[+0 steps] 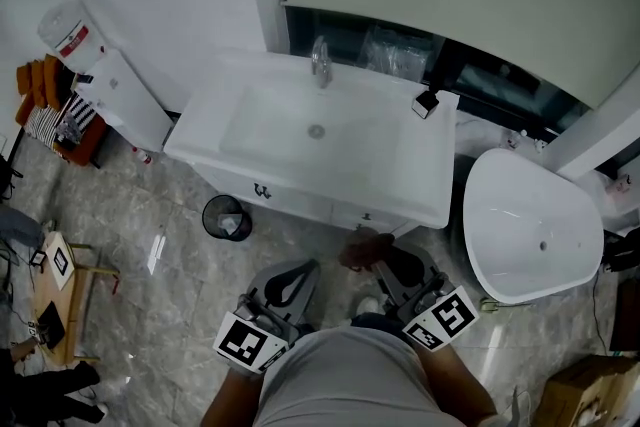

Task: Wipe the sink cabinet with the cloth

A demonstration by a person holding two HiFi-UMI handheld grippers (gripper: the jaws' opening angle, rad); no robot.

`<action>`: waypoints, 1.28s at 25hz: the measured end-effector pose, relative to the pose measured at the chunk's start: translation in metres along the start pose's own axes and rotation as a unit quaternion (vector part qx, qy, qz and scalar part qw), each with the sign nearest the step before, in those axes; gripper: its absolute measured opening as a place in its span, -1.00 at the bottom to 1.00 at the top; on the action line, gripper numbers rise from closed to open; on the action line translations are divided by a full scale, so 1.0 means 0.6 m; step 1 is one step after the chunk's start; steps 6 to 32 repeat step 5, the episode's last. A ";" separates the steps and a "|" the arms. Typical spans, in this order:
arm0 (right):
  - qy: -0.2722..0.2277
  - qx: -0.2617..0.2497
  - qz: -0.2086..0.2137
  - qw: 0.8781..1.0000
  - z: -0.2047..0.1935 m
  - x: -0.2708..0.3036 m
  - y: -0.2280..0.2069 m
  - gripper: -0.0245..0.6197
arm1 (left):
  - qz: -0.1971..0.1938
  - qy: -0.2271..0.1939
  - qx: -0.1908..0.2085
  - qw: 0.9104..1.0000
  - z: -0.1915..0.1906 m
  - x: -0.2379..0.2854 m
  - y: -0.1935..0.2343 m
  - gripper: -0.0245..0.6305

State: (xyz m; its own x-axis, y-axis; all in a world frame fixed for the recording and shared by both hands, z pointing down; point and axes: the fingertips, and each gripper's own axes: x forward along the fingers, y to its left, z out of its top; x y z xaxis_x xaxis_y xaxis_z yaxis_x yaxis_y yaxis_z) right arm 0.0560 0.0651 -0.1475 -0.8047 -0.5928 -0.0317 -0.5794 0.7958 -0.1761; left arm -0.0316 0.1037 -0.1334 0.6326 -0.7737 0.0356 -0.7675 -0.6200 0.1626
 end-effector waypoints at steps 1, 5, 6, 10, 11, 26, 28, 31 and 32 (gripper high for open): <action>0.001 0.000 -0.001 1.000 -0.002 -0.001 -0.001 -0.79 | 0.000 0.000 0.000 1.000 -0.001 0.001 0.000 -0.89; 0.007 0.005 -0.002 1.000 -0.008 -0.005 0.000 -0.79 | 0.003 -0.003 0.001 1.000 0.000 0.001 -0.003 -0.89; 0.007 0.005 -0.002 1.000 -0.008 -0.005 0.000 -0.79 | 0.003 -0.003 0.001 1.000 0.000 0.001 -0.003 -0.89; 0.007 0.005 -0.002 1.000 -0.008 -0.005 0.000 -0.79 | 0.003 -0.003 0.001 1.000 0.000 0.001 -0.003 -0.89; 0.007 0.005 -0.002 1.000 -0.008 -0.005 0.000 -0.79 | 0.003 -0.003 0.001 1.000 0.000 0.001 -0.003 -0.89; 0.007 0.005 -0.002 1.000 -0.008 -0.005 0.000 -0.79 | 0.003 -0.003 0.001 1.000 0.000 0.001 -0.003 -0.89; 0.007 0.005 -0.002 1.000 -0.008 -0.005 0.000 -0.79 | 0.003 -0.003 0.001 1.000 0.000 0.001 -0.003 -0.89; 0.007 0.005 -0.002 1.000 -0.008 -0.005 0.000 -0.79 | 0.003 -0.003 0.001 1.000 0.000 0.001 -0.003 -0.89; 0.007 0.005 -0.002 1.000 -0.008 -0.005 0.000 -0.79 | 0.003 -0.003 0.001 1.000 0.000 0.001 -0.003 -0.89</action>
